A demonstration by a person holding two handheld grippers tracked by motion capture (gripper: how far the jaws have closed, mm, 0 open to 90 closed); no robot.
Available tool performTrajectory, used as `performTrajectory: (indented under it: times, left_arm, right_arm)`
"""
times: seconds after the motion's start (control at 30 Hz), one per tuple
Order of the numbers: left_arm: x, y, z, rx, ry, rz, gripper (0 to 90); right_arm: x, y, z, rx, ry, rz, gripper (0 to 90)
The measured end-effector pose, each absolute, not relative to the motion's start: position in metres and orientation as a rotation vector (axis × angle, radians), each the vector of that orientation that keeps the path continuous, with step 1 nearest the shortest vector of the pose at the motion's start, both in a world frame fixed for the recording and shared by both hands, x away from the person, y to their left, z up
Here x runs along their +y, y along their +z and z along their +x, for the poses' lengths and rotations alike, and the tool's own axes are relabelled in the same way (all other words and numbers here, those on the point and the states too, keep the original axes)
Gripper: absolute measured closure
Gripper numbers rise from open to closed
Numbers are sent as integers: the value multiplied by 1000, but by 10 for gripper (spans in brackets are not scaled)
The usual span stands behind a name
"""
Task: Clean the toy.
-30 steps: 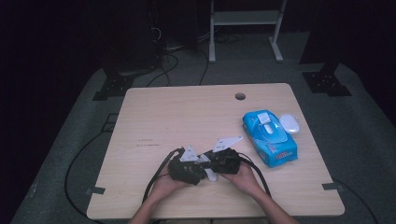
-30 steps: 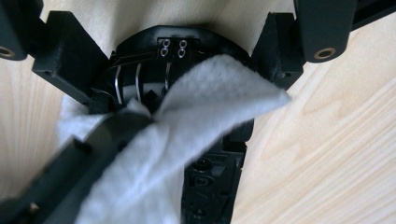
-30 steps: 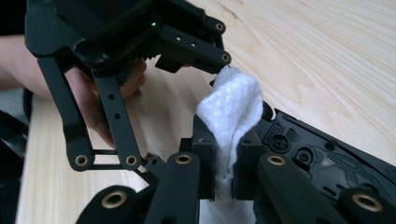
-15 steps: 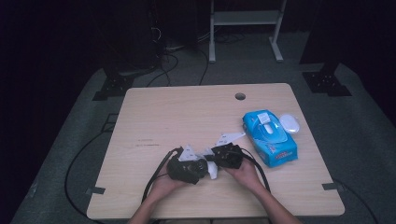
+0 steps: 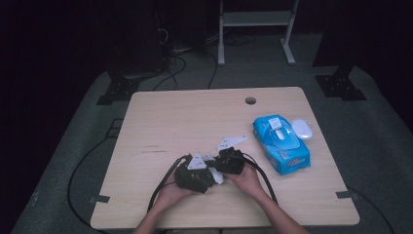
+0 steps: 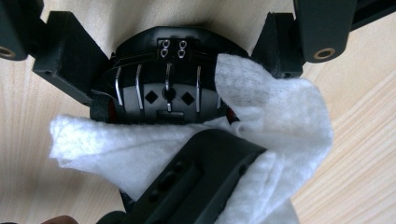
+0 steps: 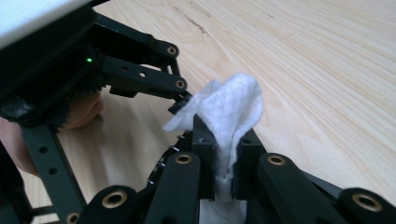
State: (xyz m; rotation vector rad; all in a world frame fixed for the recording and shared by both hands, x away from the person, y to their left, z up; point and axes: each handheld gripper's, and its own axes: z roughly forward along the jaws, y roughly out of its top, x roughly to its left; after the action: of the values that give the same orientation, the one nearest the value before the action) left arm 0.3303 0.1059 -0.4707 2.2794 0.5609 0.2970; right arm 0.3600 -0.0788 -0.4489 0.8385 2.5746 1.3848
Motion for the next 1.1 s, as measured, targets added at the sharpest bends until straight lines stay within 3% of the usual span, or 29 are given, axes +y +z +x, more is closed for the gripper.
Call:
performTrajectory:
  times: [0.2, 0.37, 0.57, 1.1]
  left_arm:
    - [105, -470, 329, 554, 311, 2284, 242]
    - [106, -471, 329, 560, 307, 2283, 242]
    - [106, -470, 330, 550, 312, 2288, 242]
    - [105, -471, 330, 553, 318, 2289, 242]
  right_arm:
    - [-102, -449, 371, 2505, 1301, 927, 823]
    - [-88, -449, 363, 2535, 1330, 856, 822]
    - [-116, -452, 375, 2480, 1280, 969, 822]
    - [-107, -454, 358, 2520, 1364, 904, 823]
